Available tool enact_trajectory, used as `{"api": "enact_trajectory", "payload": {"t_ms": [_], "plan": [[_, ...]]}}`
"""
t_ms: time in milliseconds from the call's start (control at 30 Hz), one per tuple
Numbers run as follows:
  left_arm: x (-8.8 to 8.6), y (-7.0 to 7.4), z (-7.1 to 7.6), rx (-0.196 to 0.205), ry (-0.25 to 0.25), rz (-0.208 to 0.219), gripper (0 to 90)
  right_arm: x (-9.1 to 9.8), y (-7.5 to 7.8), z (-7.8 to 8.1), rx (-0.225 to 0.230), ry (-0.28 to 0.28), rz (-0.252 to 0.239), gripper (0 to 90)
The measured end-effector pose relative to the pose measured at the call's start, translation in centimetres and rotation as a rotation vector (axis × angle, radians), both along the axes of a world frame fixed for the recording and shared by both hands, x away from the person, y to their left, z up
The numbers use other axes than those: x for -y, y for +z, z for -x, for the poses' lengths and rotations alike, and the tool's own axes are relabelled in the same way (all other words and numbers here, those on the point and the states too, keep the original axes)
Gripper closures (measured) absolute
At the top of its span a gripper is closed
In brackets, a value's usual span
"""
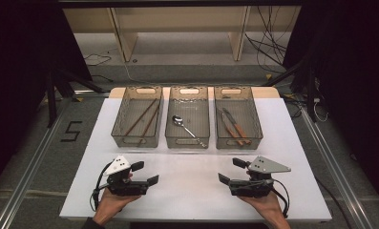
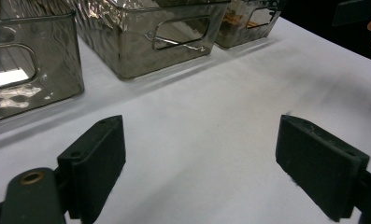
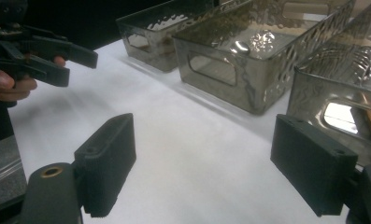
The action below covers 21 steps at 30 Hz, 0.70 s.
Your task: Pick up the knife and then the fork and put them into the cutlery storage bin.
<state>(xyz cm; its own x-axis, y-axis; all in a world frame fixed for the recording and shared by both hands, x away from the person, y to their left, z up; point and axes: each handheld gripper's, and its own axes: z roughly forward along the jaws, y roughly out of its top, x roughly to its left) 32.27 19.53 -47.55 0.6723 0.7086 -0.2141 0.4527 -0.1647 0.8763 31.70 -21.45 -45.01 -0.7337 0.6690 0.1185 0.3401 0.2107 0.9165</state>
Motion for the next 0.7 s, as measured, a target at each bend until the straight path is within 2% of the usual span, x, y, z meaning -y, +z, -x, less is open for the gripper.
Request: {"api": "enact_trajectory", "payload": {"t_ms": [333,600,700], "plan": [[0.1,-0.2,0.6,-0.01,-0.016,0.001,15.8,1.6,-1.1,0.9,-0.013,-0.049,-0.016,22.3],[0.1,-0.2,0.5,-0.011,-0.016,-0.001,15.8,1.8,-1.3,1.0,-0.019,-0.058,-0.017,22.3],[0.0,-0.3,0.5,-0.013,-0.011,0.013,15.8,1.9,-1.3,1.0,-0.017,-0.06,-0.018,22.3]]}}
